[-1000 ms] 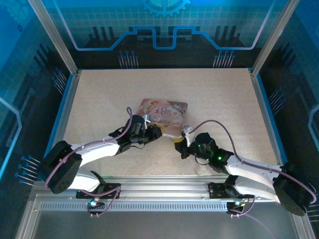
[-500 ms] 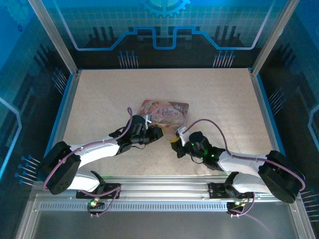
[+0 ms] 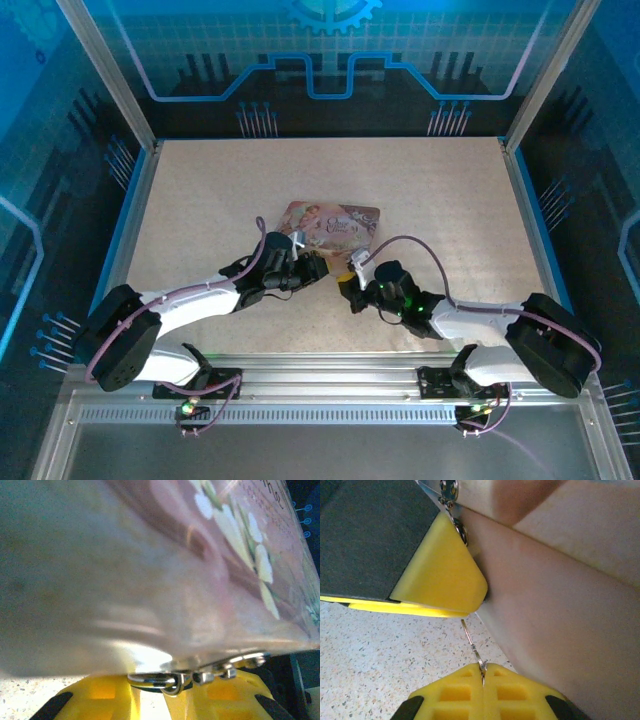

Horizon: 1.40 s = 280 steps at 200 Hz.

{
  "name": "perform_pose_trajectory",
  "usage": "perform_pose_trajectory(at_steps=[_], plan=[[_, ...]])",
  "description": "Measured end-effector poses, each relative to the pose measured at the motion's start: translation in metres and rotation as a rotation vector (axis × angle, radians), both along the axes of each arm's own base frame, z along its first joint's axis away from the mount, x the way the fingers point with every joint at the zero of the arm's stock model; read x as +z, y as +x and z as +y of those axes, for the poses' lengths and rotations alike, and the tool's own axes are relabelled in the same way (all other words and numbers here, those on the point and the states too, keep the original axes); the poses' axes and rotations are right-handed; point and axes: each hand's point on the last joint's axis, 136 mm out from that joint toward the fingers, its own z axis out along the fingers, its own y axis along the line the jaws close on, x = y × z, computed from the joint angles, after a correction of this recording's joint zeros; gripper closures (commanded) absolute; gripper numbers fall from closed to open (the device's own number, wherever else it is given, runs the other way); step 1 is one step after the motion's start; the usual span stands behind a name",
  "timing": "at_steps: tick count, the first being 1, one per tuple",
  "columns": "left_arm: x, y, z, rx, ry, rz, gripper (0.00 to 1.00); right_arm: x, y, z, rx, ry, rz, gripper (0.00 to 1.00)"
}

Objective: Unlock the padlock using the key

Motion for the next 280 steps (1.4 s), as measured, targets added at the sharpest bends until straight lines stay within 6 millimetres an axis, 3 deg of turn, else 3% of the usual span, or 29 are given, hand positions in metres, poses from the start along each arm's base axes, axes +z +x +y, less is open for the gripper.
perform_pose_trajectory(at_steps=[280], plan=[[0.0002, 0.0004, -0.0001, 0.016, -0.01, 0.015, 0.79, 0.008, 0.0079, 0.0003, -0.029, 0.012, -0.022, 0.96]])
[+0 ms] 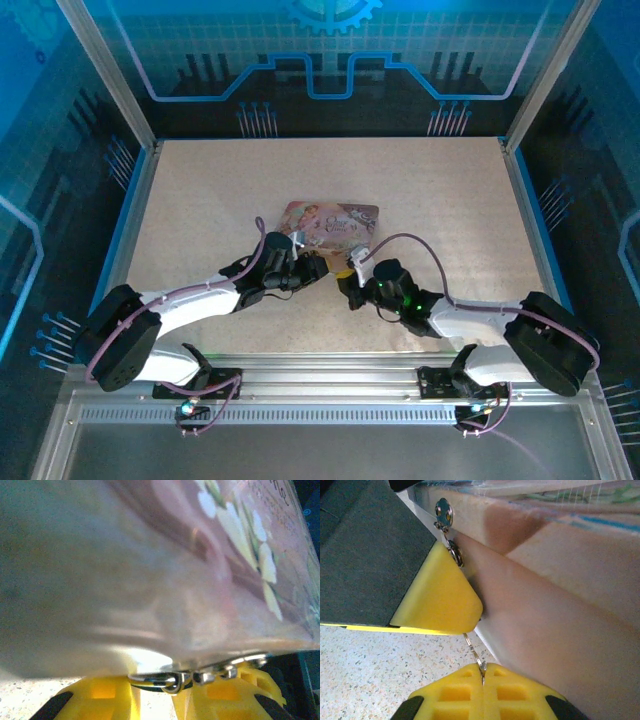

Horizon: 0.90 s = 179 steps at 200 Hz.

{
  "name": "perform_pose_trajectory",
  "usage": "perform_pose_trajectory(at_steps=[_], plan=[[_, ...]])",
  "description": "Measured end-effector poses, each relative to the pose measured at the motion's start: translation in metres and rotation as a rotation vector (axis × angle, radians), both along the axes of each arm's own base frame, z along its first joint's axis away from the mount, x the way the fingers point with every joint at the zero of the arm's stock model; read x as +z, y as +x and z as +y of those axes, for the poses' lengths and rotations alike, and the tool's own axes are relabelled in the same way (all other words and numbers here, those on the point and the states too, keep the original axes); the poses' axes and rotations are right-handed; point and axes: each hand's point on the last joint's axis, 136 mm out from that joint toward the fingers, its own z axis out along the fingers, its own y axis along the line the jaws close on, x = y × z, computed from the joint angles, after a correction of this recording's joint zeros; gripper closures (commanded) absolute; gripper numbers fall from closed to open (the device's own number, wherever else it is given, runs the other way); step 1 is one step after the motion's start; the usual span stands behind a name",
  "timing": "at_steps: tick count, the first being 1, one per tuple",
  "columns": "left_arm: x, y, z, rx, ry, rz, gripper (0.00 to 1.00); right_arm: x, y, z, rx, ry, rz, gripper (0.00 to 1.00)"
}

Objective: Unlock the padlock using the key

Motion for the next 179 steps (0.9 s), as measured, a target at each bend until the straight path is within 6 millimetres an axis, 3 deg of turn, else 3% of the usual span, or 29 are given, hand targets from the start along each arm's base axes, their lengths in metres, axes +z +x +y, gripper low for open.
perform_pose_trajectory(at_steps=[179], plan=[[0.0085, -0.0001, 0.0013, 0.011, -0.006, -0.022, 0.79, -0.0019, -0.0022, -0.005, -0.017, -0.009, 0.026, 0.96]])
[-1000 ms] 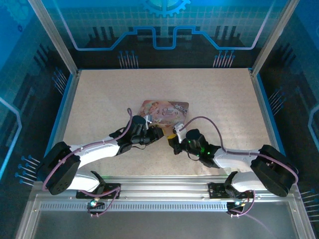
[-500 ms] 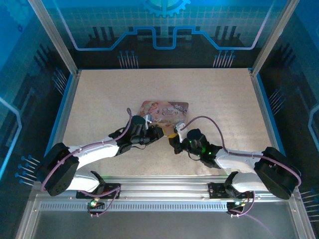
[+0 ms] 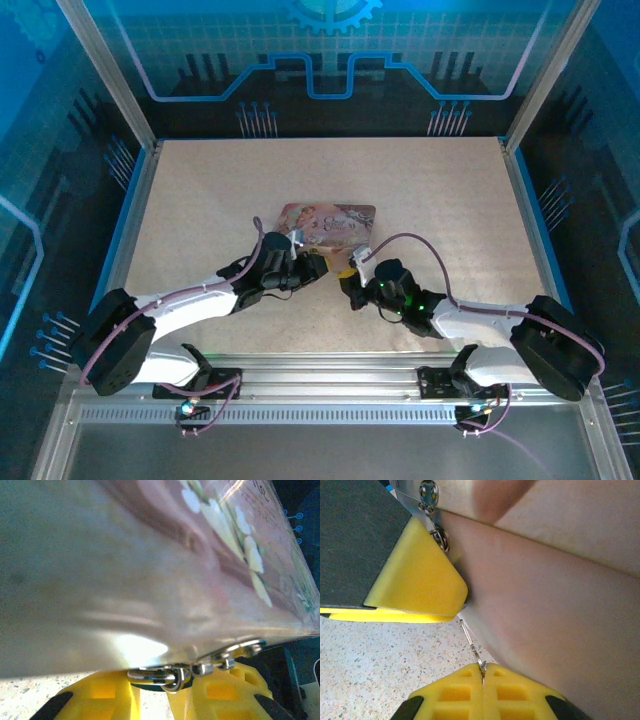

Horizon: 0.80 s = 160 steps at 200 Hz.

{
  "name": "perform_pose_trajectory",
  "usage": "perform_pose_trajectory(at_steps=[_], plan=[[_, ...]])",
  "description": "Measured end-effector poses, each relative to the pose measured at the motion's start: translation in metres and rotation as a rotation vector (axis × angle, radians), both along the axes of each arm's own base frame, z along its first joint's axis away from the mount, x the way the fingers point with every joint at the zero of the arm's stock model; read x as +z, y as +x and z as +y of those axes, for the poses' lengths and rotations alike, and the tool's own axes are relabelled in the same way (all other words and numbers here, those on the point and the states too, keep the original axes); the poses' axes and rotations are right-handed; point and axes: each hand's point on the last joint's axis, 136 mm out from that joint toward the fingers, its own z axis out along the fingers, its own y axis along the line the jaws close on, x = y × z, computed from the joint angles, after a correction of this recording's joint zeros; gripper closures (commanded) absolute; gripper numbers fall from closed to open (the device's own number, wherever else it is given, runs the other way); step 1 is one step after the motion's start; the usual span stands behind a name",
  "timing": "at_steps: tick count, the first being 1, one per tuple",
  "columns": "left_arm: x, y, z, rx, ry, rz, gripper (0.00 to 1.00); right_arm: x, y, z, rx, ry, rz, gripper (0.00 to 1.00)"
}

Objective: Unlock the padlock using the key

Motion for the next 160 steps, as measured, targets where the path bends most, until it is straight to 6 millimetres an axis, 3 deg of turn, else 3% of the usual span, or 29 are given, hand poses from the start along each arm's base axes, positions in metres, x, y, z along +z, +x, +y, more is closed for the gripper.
perform_pose_trajectory(at_steps=[160], plan=[[-0.0014, 0.0026, 0.0028, 0.023, 0.008, 0.001, 0.79, -0.0031, 0.005, 0.005, 0.0, 0.001, 0.008, 0.95]])
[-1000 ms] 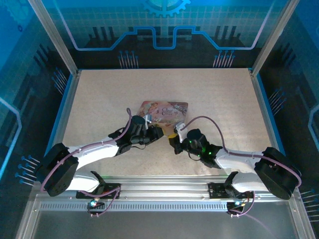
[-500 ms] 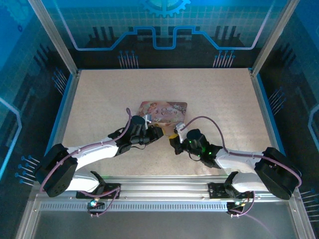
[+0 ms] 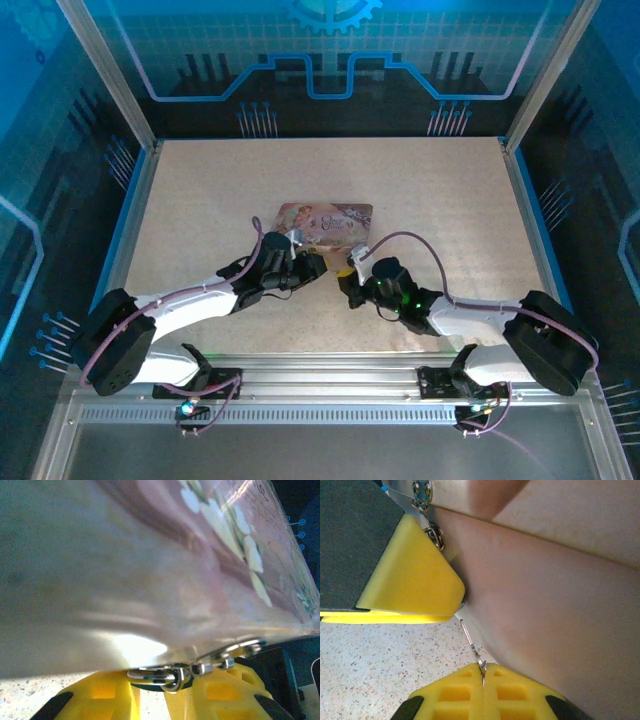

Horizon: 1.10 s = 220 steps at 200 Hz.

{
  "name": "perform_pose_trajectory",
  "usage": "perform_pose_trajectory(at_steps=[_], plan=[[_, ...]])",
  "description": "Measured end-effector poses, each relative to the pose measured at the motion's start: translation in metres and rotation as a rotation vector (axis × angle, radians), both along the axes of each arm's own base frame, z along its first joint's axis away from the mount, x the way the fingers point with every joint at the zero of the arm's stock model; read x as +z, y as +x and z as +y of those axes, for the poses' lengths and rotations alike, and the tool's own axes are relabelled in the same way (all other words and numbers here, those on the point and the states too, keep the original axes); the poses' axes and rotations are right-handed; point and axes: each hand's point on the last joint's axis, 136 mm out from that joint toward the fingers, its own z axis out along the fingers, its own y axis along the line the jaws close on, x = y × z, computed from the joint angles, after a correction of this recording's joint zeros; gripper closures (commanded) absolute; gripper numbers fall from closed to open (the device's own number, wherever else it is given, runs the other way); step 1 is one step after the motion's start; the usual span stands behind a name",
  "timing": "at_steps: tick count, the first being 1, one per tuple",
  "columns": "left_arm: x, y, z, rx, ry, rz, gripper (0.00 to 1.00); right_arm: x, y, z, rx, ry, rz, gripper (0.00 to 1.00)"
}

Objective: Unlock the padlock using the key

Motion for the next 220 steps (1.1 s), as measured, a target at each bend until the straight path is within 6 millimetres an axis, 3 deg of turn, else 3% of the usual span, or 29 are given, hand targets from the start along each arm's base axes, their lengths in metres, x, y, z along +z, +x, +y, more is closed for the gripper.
perform_pose_trajectory(at_steps=[220], plan=[[0.003, 0.0045, 0.001, 0.027, -0.013, -0.005, 0.79, 0.0046, 0.0084, 0.006, -0.009, 0.057, 0.025, 0.95]])
